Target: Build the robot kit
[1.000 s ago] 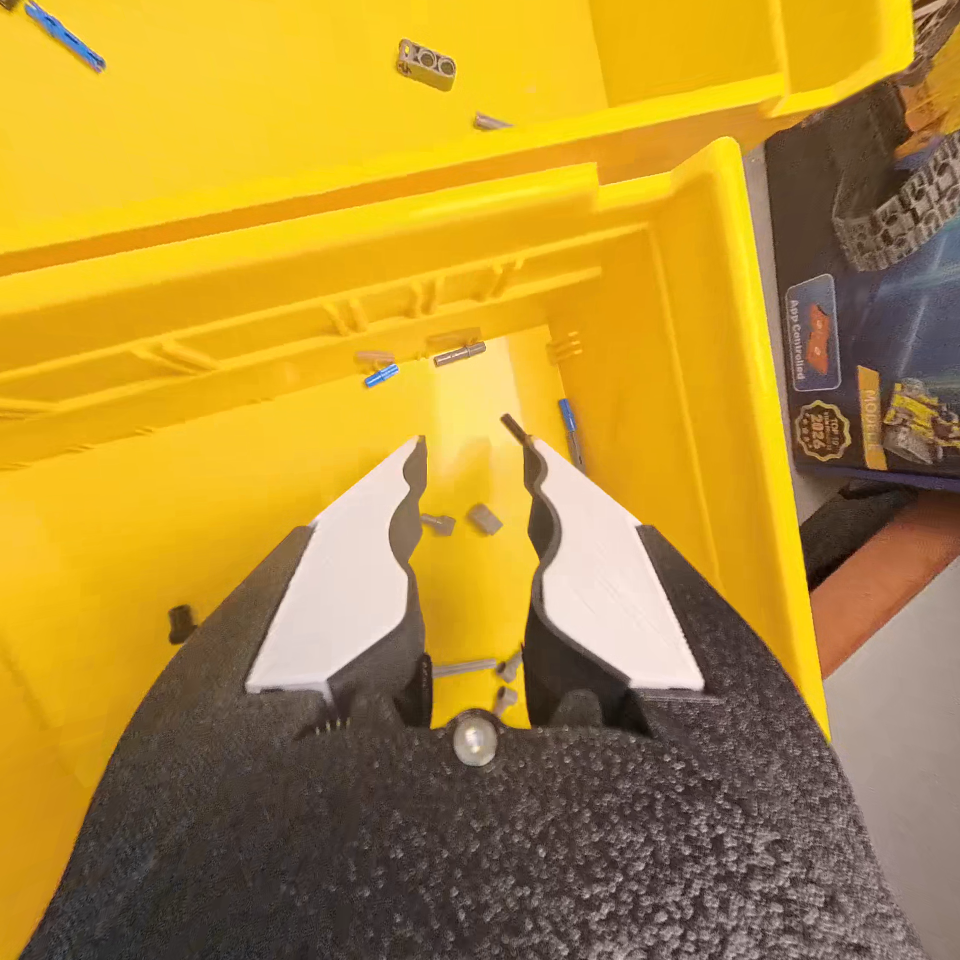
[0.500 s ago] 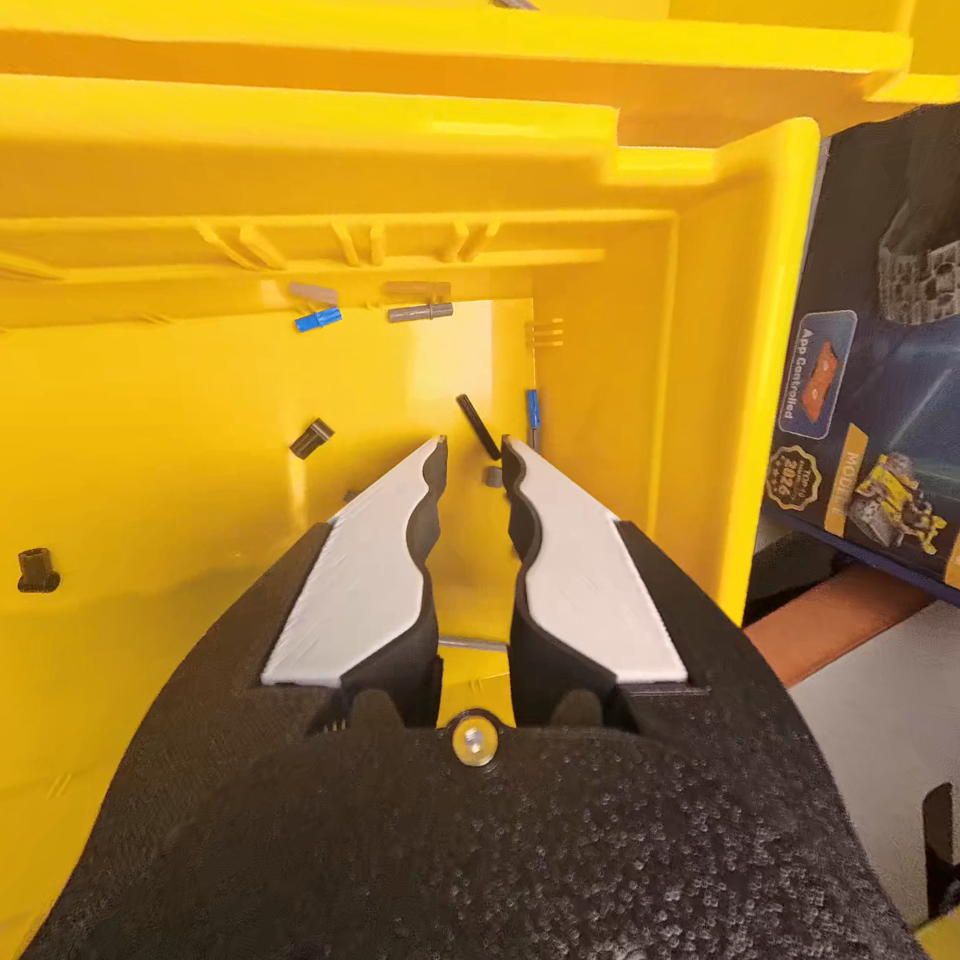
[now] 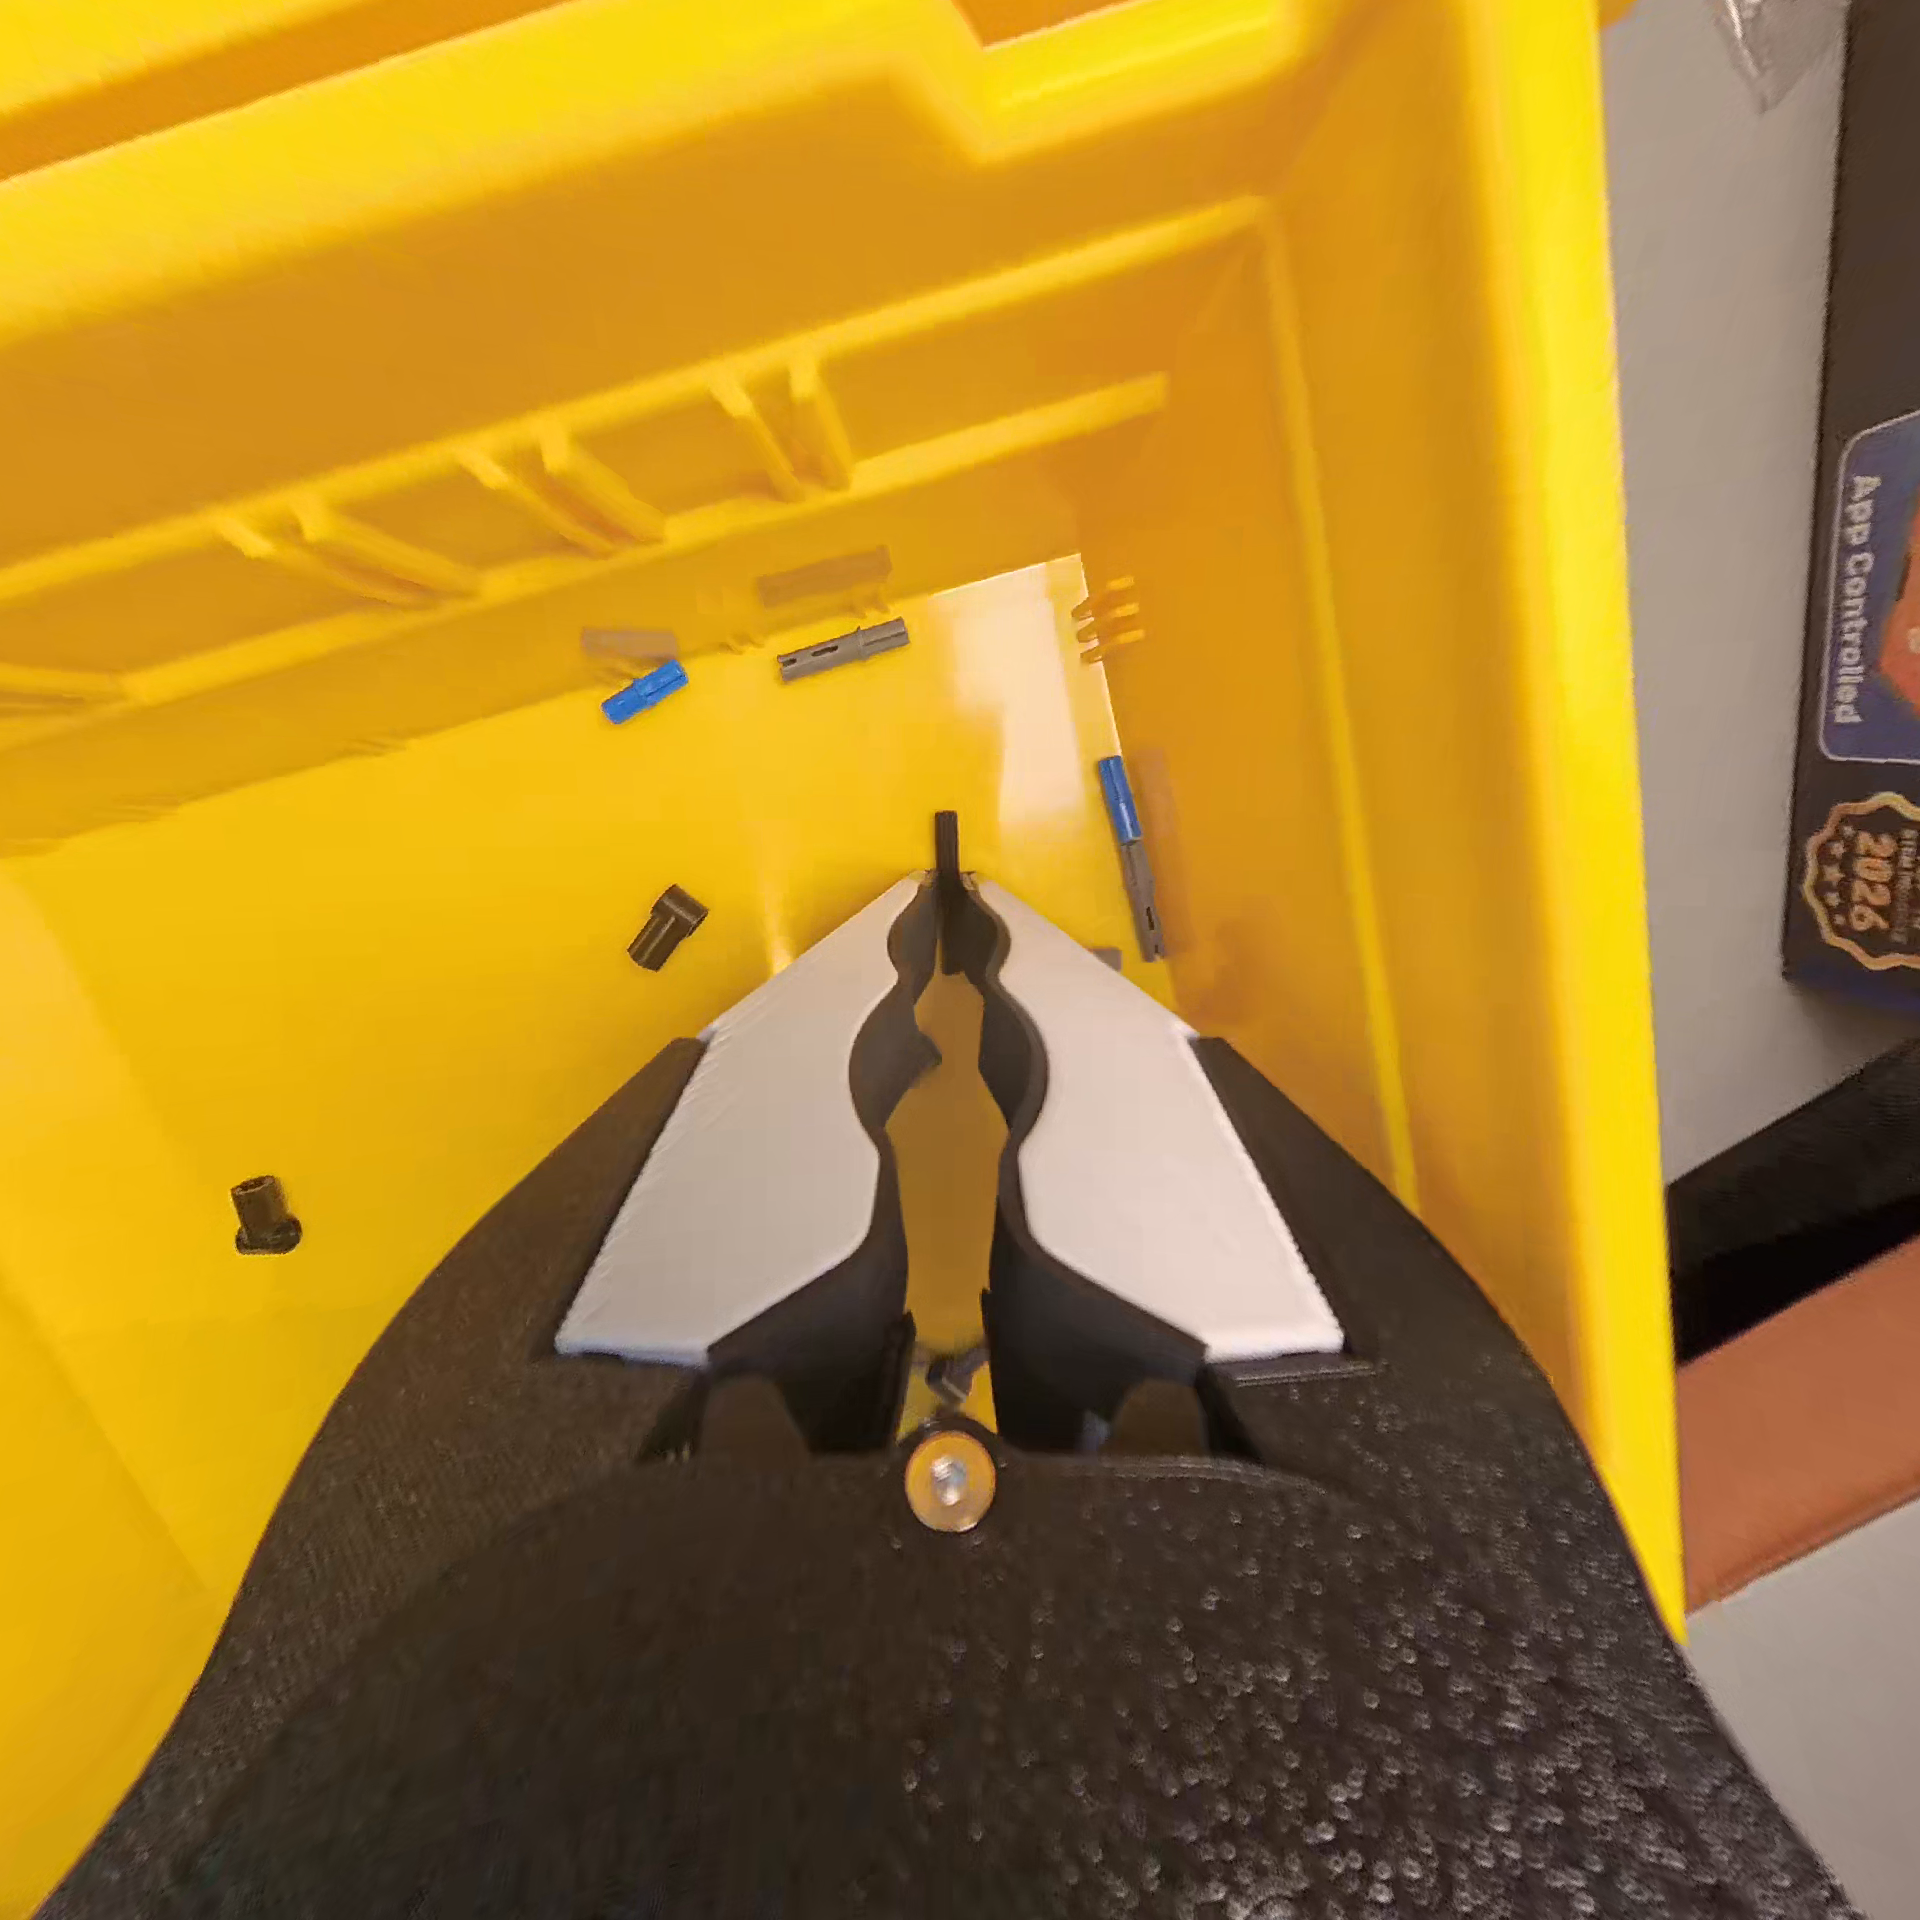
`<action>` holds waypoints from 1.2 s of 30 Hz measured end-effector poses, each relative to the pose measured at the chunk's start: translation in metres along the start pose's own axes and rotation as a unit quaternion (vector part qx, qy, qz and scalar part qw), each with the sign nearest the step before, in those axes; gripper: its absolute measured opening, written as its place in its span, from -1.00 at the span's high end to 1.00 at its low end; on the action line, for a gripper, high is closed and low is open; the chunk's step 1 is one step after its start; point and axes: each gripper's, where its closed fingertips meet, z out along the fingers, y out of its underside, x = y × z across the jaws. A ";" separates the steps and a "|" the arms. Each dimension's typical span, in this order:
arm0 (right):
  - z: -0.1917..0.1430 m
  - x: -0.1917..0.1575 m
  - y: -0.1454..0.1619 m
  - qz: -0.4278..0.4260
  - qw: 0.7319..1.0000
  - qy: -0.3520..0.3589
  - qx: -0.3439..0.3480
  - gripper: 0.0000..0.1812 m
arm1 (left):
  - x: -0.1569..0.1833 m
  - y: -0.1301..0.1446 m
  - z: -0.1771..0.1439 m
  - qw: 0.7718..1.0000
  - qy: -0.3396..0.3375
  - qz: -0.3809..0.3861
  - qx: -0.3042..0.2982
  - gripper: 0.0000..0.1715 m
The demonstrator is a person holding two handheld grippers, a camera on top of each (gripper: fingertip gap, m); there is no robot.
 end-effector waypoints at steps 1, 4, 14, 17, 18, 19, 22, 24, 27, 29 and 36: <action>-0.004 -0.002 0.000 -0.012 1.000 0.014 0.000 0.98 | 0.001 0.000 0.000 1.000 0.001 0.002 0.001 0.46; -0.049 -0.014 -0.035 -0.045 0.994 0.086 0.059 0.98 | 0.001 -0.001 0.000 1.000 0.002 0.003 0.002 0.46; -0.155 -0.213 -0.311 -0.276 0.894 0.212 0.283 0.98 | 0.004 0.000 -0.005 1.000 -0.008 0.029 -0.001 0.47; -0.118 -0.272 -0.389 -0.303 0.898 0.139 0.287 0.99 | 0.006 -0.001 -0.007 0.999 -0.012 0.042 -0.002 0.47; -0.107 -0.284 -0.413 -0.311 0.898 0.123 0.284 0.99 | 0.006 -0.001 -0.007 0.999 -0.013 0.045 -0.002 0.47; -0.094 -0.294 -0.434 -0.318 0.901 0.106 0.275 0.99 | 0.007 -0.001 -0.008 0.999 -0.014 0.048 -0.002 0.47; -0.062 -0.298 -0.486 -0.317 0.914 0.090 0.238 0.99 | 0.007 -0.003 -0.013 0.998 -0.019 0.057 0.003 0.47; -0.042 -0.292 -0.508 -0.320 0.921 0.090 0.205 0.98 | 0.006 -0.005 -0.016 0.998 -0.021 0.057 0.010 0.47; -0.018 -0.283 -0.526 -0.327 0.927 0.091 0.158 0.98 | 0.004 -0.011 -0.021 0.998 -0.019 0.048 0.024 0.47; -0.009 -0.278 -0.533 -0.332 0.929 0.097 0.136 0.99 | 0.004 -0.013 -0.023 0.998 -0.016 0.043 0.031 0.47; 0.004 -0.274 -0.539 -0.351 0.928 0.094 0.087 0.99 | 0.007 -0.014 -0.024 0.998 -0.011 0.048 0.032 0.47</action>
